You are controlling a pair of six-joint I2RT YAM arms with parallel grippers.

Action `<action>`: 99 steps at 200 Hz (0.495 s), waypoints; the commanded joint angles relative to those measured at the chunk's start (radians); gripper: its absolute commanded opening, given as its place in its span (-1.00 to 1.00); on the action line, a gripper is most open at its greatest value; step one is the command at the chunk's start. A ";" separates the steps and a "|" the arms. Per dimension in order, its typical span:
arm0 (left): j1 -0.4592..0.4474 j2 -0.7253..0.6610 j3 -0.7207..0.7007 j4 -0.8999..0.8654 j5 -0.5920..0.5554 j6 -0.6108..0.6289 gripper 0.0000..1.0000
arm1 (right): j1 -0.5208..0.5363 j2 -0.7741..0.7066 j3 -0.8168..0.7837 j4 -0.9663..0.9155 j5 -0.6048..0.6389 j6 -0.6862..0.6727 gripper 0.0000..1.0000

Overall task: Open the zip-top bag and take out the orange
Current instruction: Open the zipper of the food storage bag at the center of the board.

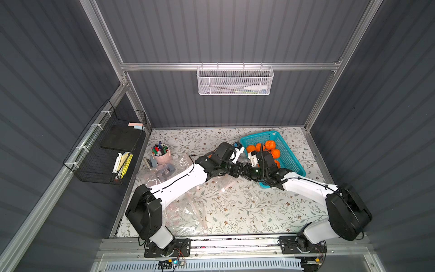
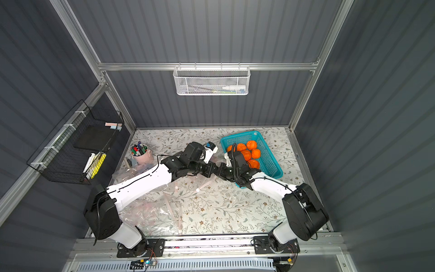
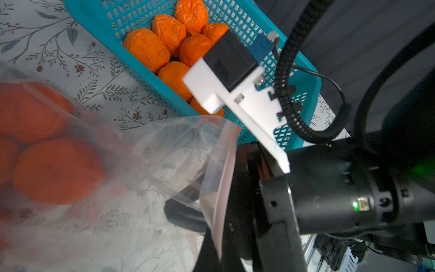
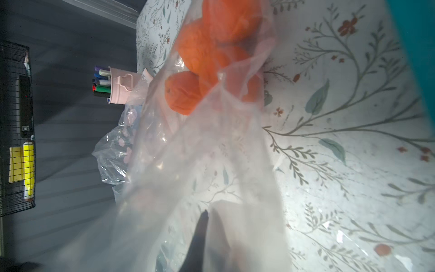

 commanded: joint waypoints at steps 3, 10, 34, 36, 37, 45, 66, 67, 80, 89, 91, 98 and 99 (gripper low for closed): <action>0.001 -0.046 0.043 -0.005 -0.025 -0.018 -1.00 | 0.011 -0.063 -0.050 -0.124 0.035 0.010 -0.85; 0.001 -0.047 0.039 0.002 -0.022 -0.016 -0.90 | 0.011 -0.080 -0.062 -0.140 0.036 0.010 -0.85; 0.005 -0.040 0.034 0.010 -0.009 -0.014 -0.52 | 0.014 -0.119 -0.082 -0.174 0.020 -0.005 -0.84; 0.007 -0.041 0.032 0.011 -0.007 -0.013 -0.47 | 0.015 -0.121 -0.082 -0.177 0.019 -0.007 -0.84; 0.008 -0.042 0.032 0.011 -0.006 -0.013 -0.43 | 0.015 -0.122 -0.083 -0.177 0.019 -0.009 -0.84; 0.015 -0.041 0.028 0.019 0.002 -0.011 -0.15 | 0.016 -0.130 -0.082 -0.183 0.019 -0.021 -0.84; 0.064 -0.052 0.039 0.016 0.029 0.009 0.34 | 0.016 -0.150 -0.077 -0.176 0.031 -0.039 -0.83; 0.067 -0.053 0.040 0.015 0.030 0.011 0.36 | 0.016 -0.150 -0.077 -0.175 0.031 -0.039 -0.83; 0.118 -0.069 0.058 0.005 0.015 0.041 0.51 | 0.015 -0.156 -0.077 -0.147 0.033 -0.045 -0.82; 0.156 -0.072 0.065 0.004 -0.028 0.065 0.64 | 0.014 -0.152 -0.078 -0.120 0.034 -0.050 -0.78; 0.166 -0.071 0.068 0.002 -0.040 0.067 0.67 | 0.014 -0.151 -0.079 -0.115 0.035 -0.051 -0.77; 0.204 -0.058 0.075 0.001 -0.060 0.083 0.72 | 0.013 -0.145 -0.077 -0.103 0.039 -0.052 -0.74; 0.212 -0.056 0.077 0.002 -0.059 0.085 0.72 | 0.014 -0.143 -0.076 -0.101 0.039 -0.053 -0.74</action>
